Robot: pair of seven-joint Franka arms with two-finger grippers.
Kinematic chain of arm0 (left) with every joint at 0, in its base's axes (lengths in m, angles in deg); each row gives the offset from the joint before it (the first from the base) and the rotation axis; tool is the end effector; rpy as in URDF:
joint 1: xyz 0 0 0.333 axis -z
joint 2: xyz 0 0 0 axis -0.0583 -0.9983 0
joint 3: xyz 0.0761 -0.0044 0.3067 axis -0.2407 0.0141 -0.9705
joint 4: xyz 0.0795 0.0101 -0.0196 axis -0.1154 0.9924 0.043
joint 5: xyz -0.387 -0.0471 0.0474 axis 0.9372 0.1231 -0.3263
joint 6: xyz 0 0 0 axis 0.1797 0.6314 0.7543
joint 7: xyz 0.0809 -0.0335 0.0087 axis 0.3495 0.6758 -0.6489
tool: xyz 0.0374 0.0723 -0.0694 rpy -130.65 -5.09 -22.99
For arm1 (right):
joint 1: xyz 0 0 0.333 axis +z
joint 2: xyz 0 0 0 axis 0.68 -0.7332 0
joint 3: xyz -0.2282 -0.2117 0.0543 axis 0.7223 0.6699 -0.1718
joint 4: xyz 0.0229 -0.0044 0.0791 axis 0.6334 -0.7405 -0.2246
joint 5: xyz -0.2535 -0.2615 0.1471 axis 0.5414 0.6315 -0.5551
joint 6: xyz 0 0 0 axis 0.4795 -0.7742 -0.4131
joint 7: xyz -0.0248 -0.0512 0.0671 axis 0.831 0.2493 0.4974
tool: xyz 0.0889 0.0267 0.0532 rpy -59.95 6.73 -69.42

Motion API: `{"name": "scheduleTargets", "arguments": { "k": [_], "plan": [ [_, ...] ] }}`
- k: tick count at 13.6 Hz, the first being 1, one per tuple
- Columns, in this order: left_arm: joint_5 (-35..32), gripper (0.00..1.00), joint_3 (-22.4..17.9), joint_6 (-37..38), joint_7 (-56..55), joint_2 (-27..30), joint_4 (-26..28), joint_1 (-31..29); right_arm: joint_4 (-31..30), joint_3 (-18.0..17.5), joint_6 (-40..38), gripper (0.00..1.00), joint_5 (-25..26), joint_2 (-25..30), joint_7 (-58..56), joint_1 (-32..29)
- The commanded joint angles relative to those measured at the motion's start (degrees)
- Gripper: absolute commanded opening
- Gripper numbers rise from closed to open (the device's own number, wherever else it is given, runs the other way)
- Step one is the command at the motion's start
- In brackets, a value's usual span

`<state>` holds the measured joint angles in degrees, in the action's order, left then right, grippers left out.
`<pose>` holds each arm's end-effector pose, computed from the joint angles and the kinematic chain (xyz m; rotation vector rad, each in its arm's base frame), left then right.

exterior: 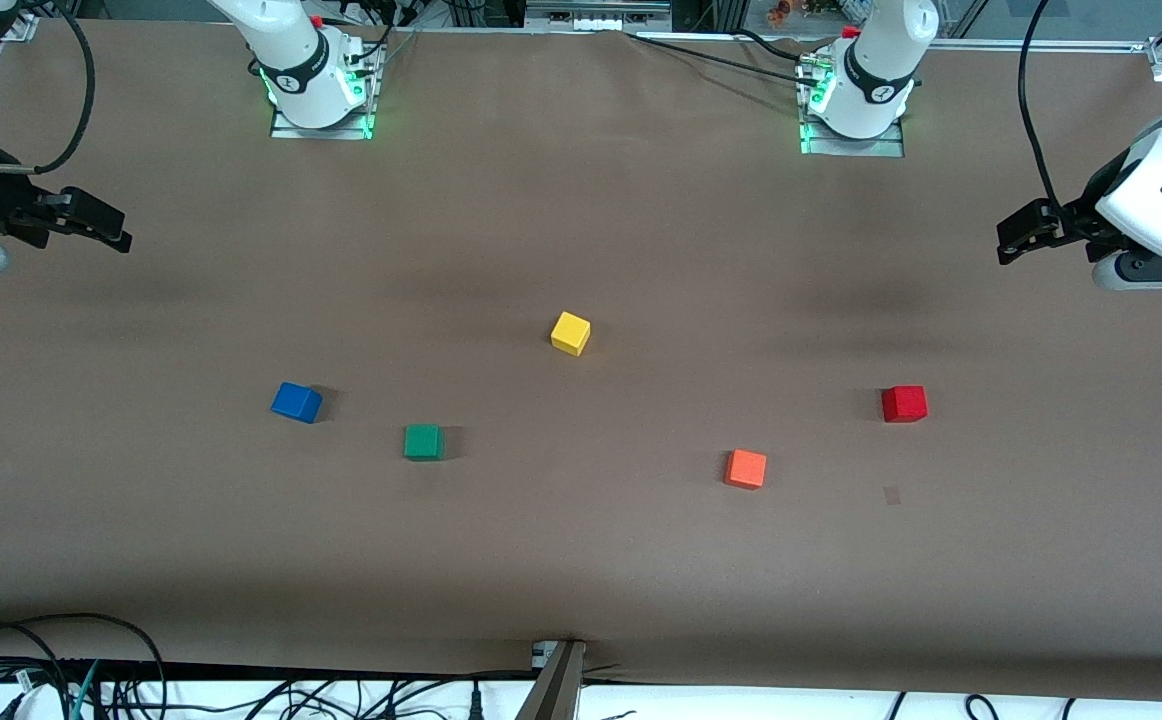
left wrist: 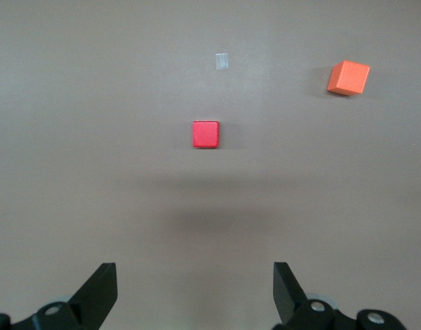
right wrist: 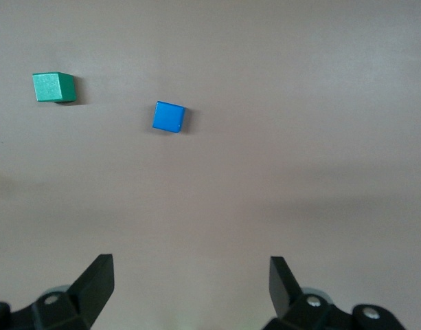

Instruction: Pass red block to right arm, stack on blue

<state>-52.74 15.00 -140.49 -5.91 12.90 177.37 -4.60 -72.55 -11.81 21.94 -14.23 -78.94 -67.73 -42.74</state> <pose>0.5549 -0.0287 0.5909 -3.0922 -0.0427 0.1233 0.5479 -0.0121 0.5808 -3.1369 0.0786 0.0920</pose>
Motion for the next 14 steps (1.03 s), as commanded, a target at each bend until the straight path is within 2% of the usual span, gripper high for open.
{"name": "scheduleTargets", "arguments": {
  "k": [1, 4, 7, 10, 14],
  "plan": [
    [-0.32, 1.00, 0.55, -0.48, 0.01, 0.79, 0.74, 0.46, 0.26, -0.14, -0.75, 1.00, -1.03, 0.24, 0.34, -0.46],
    [-0.66, 1.00, 0.63, 0.66, 0.27, -0.79, -2.15, 0.63, 0.26, -0.14, -0.66, 1.00, -1.03, 0.24, 0.34, -0.46],
    [-1.20, 1.00, 0.03, 5.67, 0.36, -0.71, -6.55, -0.06, 0.26, -0.14, -0.75, 1.00, -1.03, 0.24, 0.34, -0.37],
    [-1.46, 1.00, -0.24, 9.00, 0.27, -0.71, -7.96, -0.24, 0.26, -0.14, -0.75, 1.00, -1.03, 0.24, 0.34, -0.46],
    [-1.64, 1.00, -0.24, 9.63, 0.45, -1.58, -8.67, -0.07, 0.26, -0.14, -0.75, 1.00, -1.03, 0.33, 0.34, -0.46]
  ]
}}
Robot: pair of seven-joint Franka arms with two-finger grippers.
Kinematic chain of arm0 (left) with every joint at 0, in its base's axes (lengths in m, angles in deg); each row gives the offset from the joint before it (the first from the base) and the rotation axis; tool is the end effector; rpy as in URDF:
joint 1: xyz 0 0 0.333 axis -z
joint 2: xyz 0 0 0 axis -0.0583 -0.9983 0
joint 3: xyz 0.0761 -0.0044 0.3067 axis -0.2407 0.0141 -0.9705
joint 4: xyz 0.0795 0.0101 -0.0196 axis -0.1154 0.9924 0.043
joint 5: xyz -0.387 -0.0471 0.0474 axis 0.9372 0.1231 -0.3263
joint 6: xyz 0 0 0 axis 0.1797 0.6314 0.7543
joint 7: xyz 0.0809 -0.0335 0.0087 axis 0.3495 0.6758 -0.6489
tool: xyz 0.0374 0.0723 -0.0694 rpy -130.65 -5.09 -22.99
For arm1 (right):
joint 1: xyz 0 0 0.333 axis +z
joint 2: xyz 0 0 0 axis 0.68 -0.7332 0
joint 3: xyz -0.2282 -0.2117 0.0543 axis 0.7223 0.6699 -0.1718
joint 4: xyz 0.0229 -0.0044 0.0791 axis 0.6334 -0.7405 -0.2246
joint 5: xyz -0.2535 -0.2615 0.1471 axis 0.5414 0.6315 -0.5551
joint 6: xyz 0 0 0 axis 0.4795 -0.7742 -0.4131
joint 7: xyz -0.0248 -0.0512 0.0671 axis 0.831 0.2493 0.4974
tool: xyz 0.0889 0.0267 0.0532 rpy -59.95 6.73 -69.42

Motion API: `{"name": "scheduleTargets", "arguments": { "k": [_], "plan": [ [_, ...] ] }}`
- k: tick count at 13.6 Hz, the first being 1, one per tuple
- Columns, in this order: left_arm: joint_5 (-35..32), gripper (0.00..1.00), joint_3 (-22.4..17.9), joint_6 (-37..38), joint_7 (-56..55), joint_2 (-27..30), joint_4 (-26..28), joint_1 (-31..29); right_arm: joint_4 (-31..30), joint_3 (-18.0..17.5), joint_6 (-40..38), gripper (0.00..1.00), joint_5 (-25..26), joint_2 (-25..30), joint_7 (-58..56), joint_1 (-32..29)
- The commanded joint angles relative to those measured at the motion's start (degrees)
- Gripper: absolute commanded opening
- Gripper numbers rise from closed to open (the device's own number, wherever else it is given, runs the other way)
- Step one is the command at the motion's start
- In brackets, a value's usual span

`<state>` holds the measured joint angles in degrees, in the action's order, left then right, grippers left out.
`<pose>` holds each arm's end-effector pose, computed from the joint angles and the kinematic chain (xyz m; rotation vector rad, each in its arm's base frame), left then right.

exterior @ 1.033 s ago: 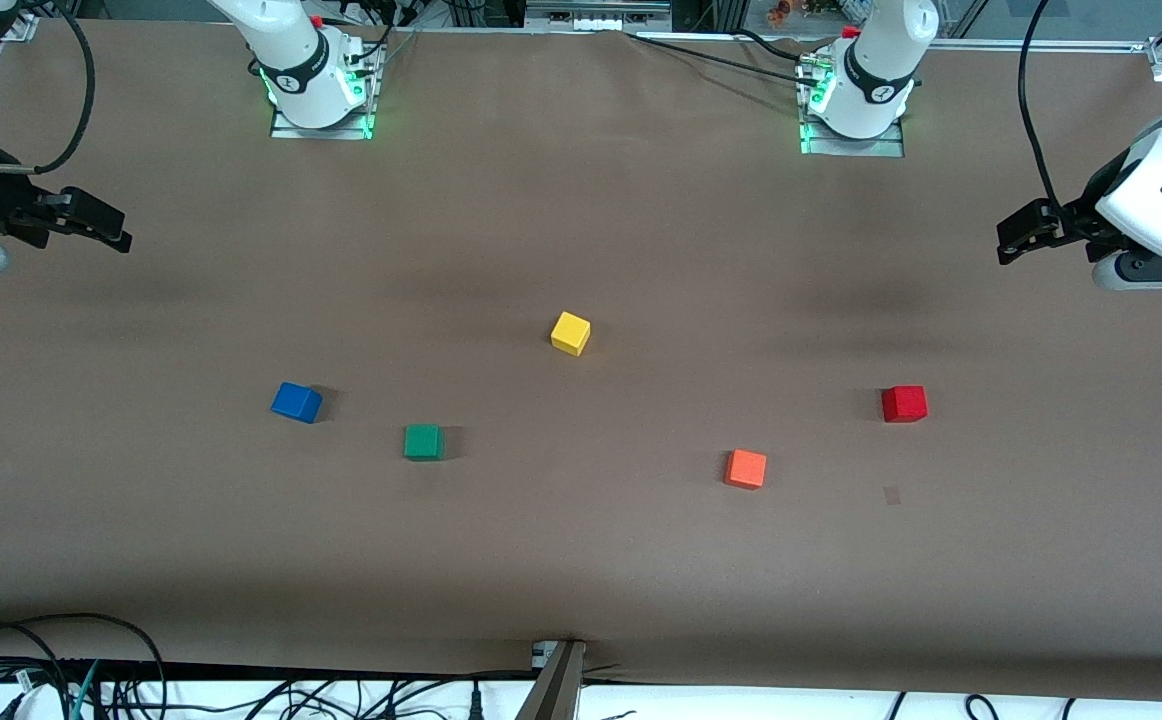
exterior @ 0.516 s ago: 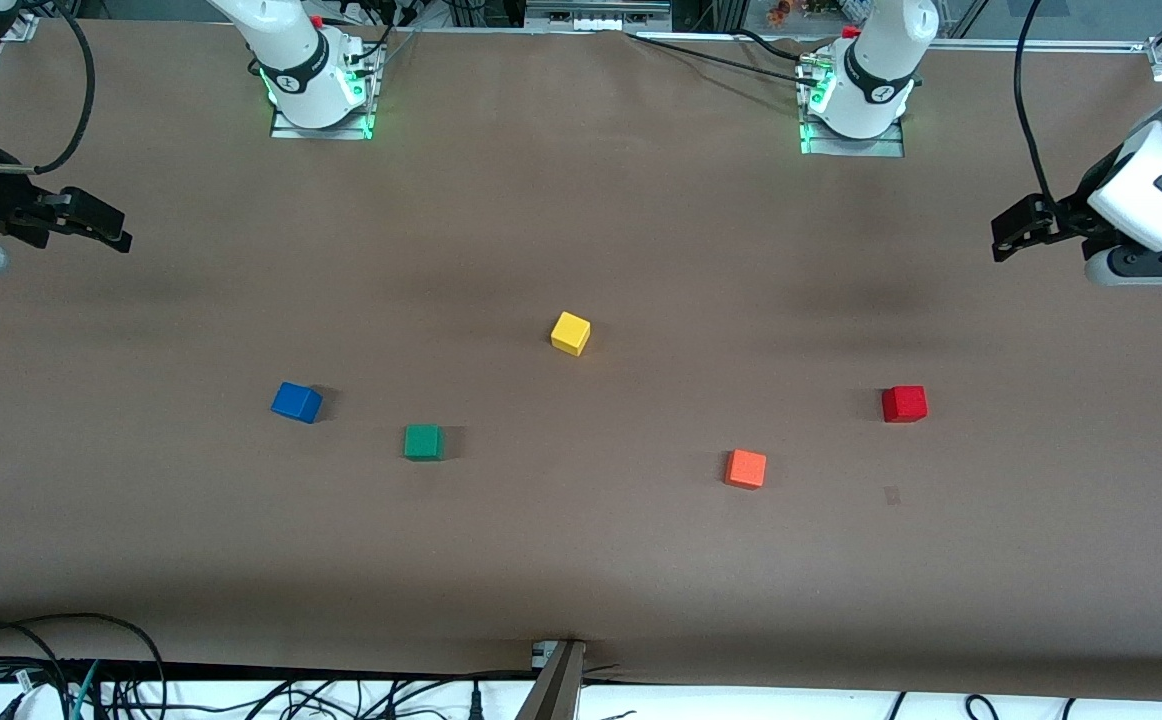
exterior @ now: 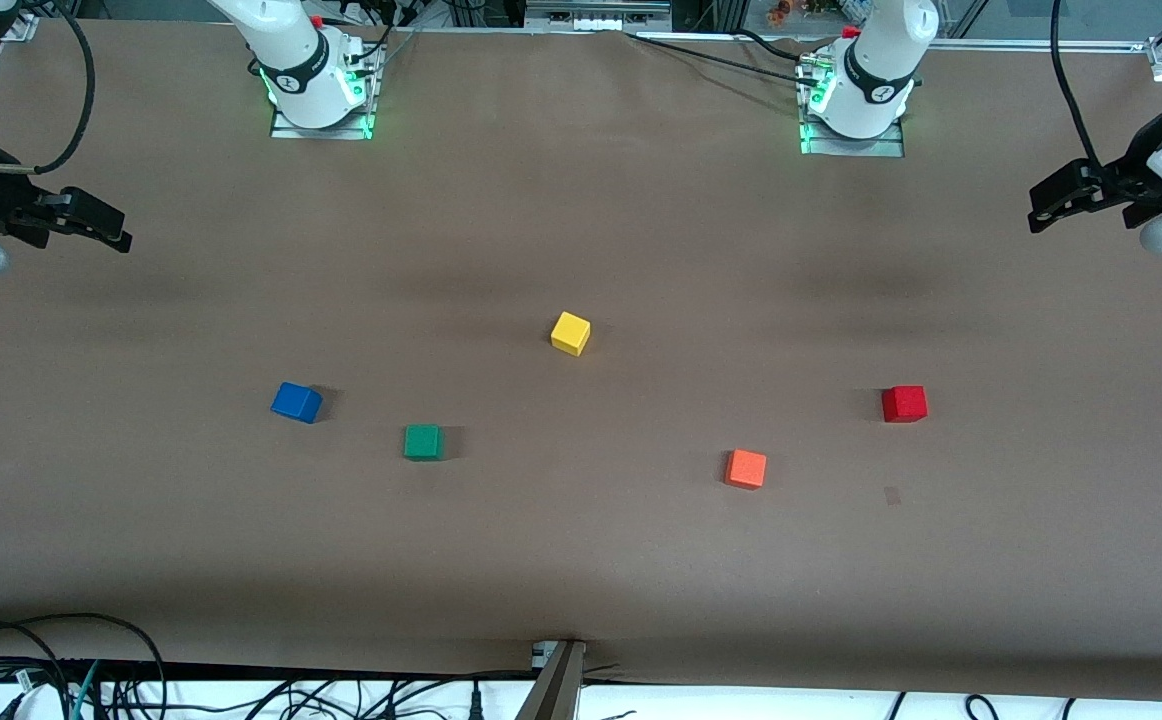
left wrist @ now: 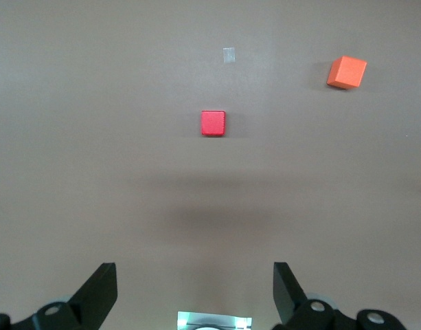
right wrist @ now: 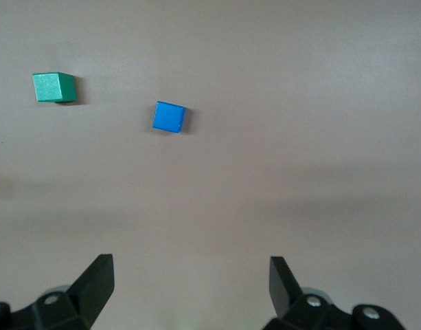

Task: Pass red block to right arm, stack on blue
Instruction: 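Reach the left gripper down over the red cube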

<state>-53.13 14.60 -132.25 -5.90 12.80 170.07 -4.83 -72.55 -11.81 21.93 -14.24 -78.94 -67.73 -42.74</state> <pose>0.5435 -0.0207 0.6376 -3.0831 -0.0691 0.1507 0.5479 -0.0121 0.5808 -3.1367 0.0787 0.0923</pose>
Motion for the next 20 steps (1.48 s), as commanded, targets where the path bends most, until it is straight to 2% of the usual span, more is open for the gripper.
{"name": "scheduleTargets", "arguments": {
  "k": [1, 4, 10, 20],
  "plan": [
    [-1.25, 1.00, 0.15, 1.56, 0.53, -3.57, -1.55, 0.09, 0.26, -0.14, -0.74, 1.00, -1.01, 0.24, 0.34, -0.46],
    [-0.46, 1.00, 0.15, 0.07, -0.17, -9.46, -1.20, -1.84, 0.26, -0.14, -0.74, 1.00, -1.01, 0.24, 0.34, -0.46],
    [-1.08, 1.00, 0.15, -16.16, 0.00, -22.12, 3.36, -2.11, 0.26, -0.14, -0.74, 1.00, -1.01, 0.24, 0.34, -0.46],
    [-1.08, 1.00, 0.15, -42.36, 0.44, -29.34, 16.89, -2.55, 0.26, -0.14, -0.74, 1.00, -1.01, 0.24, 0.34, -0.46]
  ]
}}
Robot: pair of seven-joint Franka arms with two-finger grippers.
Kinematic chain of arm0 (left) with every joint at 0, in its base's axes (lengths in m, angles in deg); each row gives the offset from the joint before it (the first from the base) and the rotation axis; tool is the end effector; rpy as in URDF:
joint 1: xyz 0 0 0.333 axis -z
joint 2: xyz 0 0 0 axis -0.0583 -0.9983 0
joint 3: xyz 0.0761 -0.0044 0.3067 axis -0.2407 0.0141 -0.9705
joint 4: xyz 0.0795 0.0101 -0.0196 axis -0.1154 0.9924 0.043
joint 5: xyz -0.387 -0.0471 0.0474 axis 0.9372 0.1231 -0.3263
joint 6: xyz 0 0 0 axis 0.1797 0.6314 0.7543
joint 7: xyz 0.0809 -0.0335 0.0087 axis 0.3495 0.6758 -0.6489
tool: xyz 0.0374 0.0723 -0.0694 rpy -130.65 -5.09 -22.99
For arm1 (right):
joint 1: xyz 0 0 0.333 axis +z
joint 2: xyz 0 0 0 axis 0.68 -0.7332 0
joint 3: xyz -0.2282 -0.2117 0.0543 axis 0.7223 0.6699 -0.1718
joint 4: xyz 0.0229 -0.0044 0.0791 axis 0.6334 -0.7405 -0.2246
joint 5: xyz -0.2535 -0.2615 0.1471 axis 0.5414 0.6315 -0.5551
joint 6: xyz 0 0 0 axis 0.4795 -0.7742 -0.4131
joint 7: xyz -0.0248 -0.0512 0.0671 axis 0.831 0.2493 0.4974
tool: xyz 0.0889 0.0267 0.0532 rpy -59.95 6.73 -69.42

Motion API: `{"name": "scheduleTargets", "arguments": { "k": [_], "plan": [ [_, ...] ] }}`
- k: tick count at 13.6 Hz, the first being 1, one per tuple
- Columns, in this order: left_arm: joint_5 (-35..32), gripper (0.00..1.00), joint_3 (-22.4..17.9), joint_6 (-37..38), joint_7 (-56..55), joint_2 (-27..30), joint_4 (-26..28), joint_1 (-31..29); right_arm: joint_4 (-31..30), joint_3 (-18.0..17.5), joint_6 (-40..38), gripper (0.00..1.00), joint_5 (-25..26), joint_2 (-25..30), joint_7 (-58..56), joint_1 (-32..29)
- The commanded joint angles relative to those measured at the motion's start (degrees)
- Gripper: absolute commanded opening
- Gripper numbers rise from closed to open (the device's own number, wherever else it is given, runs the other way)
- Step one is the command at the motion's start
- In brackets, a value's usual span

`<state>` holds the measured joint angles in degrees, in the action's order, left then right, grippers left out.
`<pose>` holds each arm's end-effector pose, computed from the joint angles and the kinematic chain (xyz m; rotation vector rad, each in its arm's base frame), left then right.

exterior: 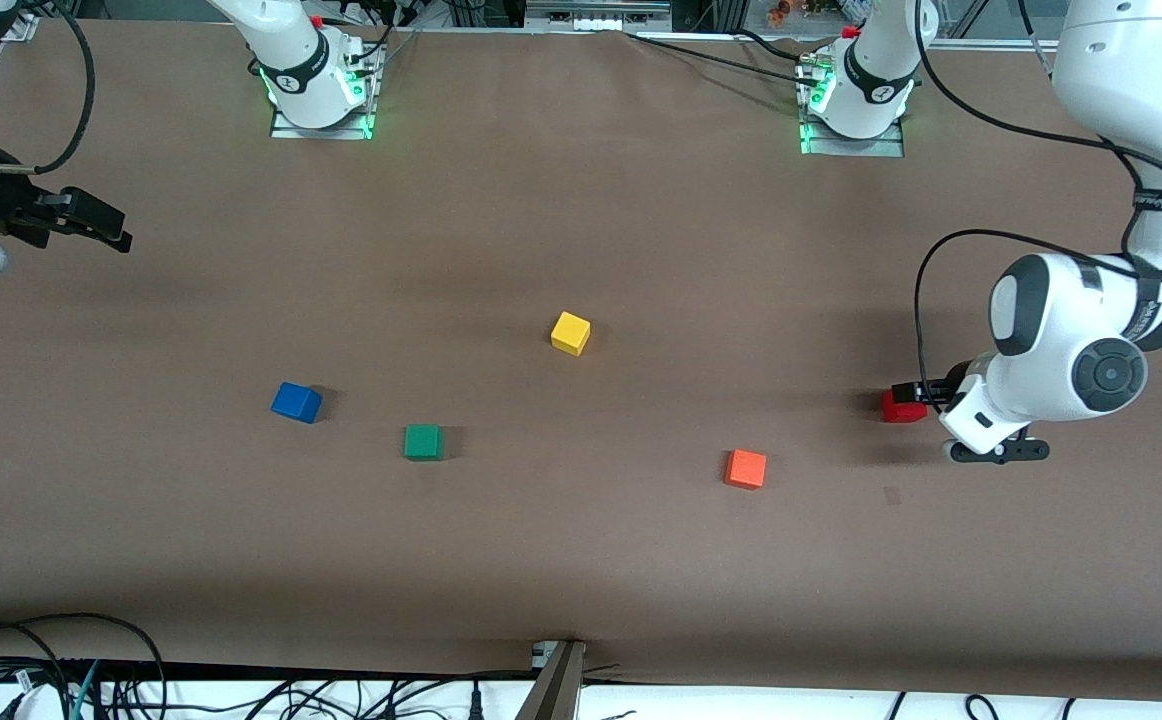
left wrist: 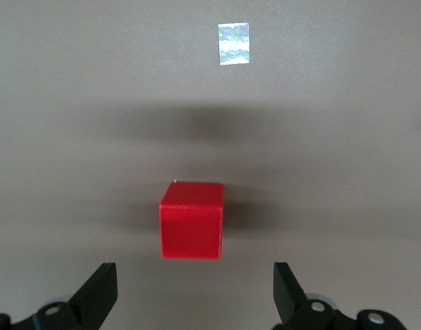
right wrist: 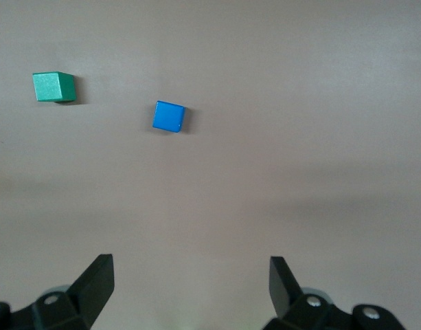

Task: Pass red block to right arm, stack on blue
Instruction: 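Reach the left gripper down over the red cube, then close the left gripper on the red cube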

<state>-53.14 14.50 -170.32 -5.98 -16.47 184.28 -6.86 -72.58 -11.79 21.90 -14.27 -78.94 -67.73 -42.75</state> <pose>0.6439 -0.0017 0.2587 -3.1134 -0.0884 0.3022 0.5478 -0.0123 0.5805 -3.1361 0.0795 0.0939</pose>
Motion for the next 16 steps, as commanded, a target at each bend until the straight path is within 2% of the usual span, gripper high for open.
{"name": "scheduleTargets", "arguments": {
  "k": [1, 6, 14, 15, 16],
  "plan": [
    [-1.06, 1.00, 0.26, -6.22, 0.69, -0.33, 3.66, -0.70, 0.29, -0.15, -0.71, 1.00, -0.98, 0.24, 0.34, -0.45],
    [-1.14, 1.00, 0.26, -7.56, 2.18, -2.53, 3.76, -1.84, 0.29, -0.15, -0.71, 1.00, -0.98, 0.24, 0.34, -0.45],
    [-1.14, 1.00, 0.26, -9.23, 2.54, -2.97, 5.34, -1.93, 0.29, -0.15, -0.71, 1.00, -0.98, 0.24, 0.34, -0.45],
    [-1.14, 0.92, 0.26, -9.23, 2.80, -2.97, 5.34, -1.93, 0.29, -0.15, -0.71, 1.00, -0.98, 0.24, 0.34, -0.45],
    [-1.14, 0.79, 0.26, -9.14, 4.19, -2.97, 5.34, -1.93, 0.29, -0.15, -0.71, 1.00, -0.98, 0.24, 0.34, -0.45]
  ]
}}
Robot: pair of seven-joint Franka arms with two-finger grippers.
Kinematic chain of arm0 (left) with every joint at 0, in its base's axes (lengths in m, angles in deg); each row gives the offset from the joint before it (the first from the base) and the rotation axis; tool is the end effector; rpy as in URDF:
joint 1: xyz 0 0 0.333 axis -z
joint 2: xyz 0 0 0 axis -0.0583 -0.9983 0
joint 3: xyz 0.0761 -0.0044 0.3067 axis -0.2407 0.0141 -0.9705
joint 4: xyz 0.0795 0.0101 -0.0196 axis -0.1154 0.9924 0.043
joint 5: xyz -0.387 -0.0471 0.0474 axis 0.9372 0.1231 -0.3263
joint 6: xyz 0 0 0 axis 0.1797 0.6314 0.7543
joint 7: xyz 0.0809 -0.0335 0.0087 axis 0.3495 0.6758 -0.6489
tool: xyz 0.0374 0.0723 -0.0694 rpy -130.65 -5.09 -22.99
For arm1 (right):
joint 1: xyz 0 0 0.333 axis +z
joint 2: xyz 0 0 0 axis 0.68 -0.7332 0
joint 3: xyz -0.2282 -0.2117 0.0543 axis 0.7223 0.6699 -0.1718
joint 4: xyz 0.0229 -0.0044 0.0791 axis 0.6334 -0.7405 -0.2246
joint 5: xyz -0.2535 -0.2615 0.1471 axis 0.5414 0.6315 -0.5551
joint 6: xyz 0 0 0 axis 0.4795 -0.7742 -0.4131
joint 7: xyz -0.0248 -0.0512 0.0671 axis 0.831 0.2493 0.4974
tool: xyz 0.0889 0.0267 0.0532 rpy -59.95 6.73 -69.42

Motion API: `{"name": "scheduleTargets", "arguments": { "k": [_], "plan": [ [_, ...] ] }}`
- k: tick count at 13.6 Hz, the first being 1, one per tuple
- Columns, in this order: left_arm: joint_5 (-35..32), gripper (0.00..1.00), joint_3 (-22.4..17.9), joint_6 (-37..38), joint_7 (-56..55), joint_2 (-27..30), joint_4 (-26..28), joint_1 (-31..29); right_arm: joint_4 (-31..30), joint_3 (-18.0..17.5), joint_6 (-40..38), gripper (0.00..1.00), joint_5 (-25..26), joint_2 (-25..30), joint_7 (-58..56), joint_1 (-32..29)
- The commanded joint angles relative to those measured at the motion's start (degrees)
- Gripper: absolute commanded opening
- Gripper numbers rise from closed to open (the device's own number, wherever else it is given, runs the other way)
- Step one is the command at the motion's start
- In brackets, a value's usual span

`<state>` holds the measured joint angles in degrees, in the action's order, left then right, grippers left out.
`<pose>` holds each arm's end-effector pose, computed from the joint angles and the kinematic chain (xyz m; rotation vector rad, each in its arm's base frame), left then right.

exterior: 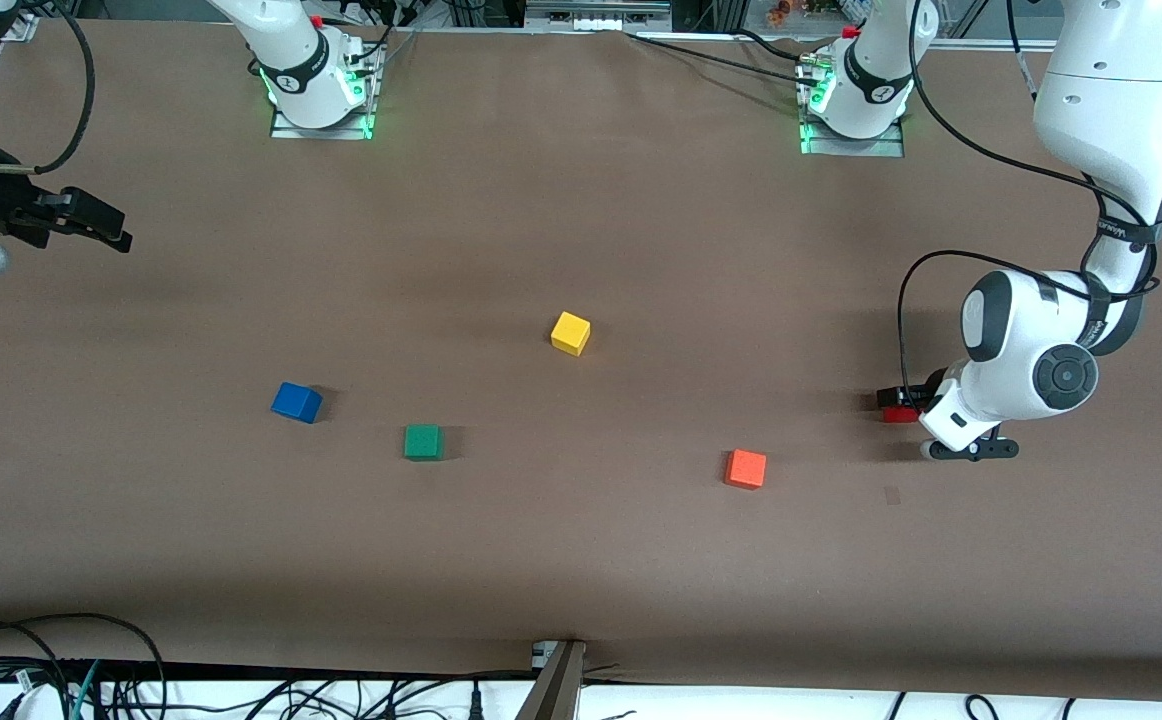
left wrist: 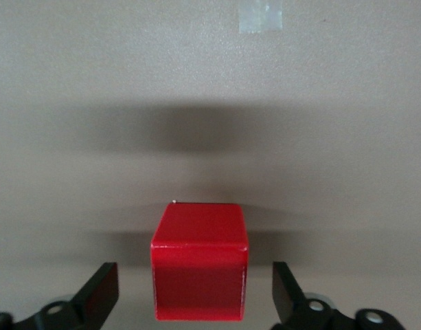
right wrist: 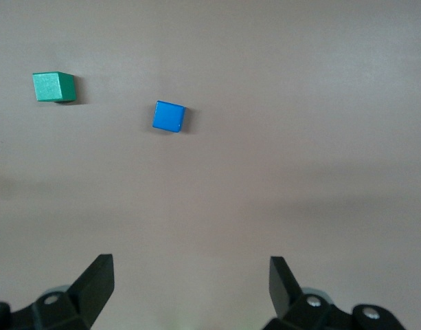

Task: Pass red block to right arm, stack on blue
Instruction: 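Close the left gripper on the red cube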

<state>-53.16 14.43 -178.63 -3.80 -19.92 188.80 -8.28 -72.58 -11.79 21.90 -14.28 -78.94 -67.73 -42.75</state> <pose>0.6292 0.0124 0.1984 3.1258 0.0641 -0.2943 0.5478 -0.0123 0.5805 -3.1359 0.0795 0.0939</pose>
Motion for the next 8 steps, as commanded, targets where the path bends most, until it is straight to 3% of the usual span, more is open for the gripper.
{"name": "scheduleTargets", "arguments": {
  "k": [1, 5, 8],
  "plan": [
    [-1.13, 0.63, 0.33, -0.84, 3.69, 0.57, 0.73, -0.52, 0.29, -0.15, -0.71, 1.00, -0.97, 0.24, 0.34, -0.45],
    [-1.04, 0.00, 0.33, 0.13, 10.19, 1.00, 0.29, -0.60, 0.29, -0.15, -0.71, 1.00, -0.97, 0.24, 0.34, -0.45],
    [-1.13, 0.00, 0.33, 2.40, 12.65, 1.97, -0.85, -0.60, 0.29, -0.15, -0.71, 1.00, -0.97, 0.24, 0.34, -0.45]
  ]
}}
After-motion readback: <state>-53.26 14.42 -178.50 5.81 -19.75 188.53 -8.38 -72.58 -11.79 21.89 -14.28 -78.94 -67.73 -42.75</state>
